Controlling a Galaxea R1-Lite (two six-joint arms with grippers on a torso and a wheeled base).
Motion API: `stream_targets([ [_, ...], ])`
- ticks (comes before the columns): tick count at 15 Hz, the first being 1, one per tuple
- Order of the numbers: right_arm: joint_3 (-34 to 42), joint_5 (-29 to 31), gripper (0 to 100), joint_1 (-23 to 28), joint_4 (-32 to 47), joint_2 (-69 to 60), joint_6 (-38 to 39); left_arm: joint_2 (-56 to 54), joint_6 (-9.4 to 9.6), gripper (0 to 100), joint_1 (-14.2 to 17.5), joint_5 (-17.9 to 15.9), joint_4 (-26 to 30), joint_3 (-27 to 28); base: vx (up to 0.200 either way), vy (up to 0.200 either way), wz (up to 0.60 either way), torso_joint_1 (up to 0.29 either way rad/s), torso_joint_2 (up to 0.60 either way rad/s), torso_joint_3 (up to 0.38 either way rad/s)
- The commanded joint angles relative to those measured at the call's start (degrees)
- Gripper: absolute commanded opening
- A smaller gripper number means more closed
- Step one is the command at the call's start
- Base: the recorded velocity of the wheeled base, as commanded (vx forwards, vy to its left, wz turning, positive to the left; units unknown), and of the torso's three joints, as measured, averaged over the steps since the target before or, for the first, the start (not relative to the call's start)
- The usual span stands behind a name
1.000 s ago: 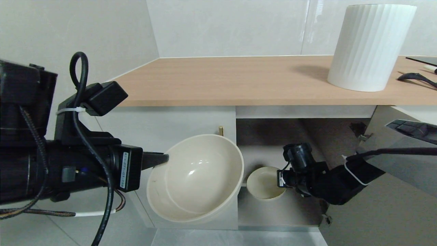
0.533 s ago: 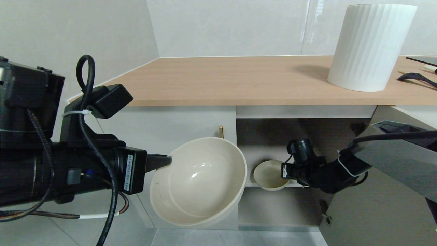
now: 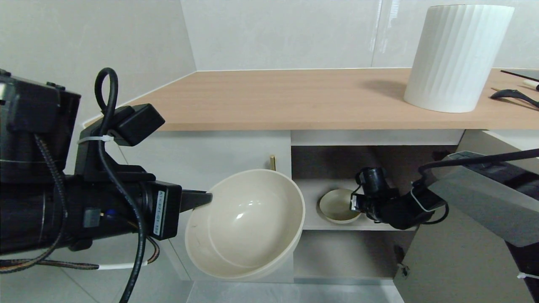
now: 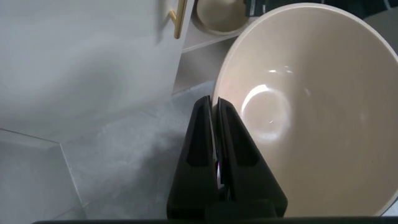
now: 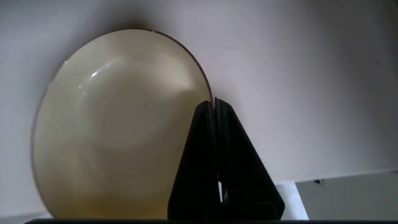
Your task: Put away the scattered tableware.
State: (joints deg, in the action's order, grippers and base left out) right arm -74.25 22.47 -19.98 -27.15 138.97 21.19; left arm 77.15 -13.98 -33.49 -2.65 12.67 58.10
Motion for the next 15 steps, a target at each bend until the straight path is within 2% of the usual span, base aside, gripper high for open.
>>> stream_targets([
  [1,-1.3,0.3,0,0.5,0.1,1.5,-0.1,0.1,-0.08,0,0.0,0.0,0.0,0.0,0.0,0.0,0.0,0.0,0.0,0.0],
  [14,-3.0,1.8,0,0.9,0.2,2.6,-0.1,0.1,0.01,0,0.0,0.4,0.0,0.0,0.0,0.0,0.0,0.0,0.0,0.0],
  [15,-3.2,1.8,100,0.9,0.2,2.7,-0.1,0.0,0.01,0,0.0,0.5,0.0,0.0,0.0,0.0,0.0,0.0,0.0,0.0],
])
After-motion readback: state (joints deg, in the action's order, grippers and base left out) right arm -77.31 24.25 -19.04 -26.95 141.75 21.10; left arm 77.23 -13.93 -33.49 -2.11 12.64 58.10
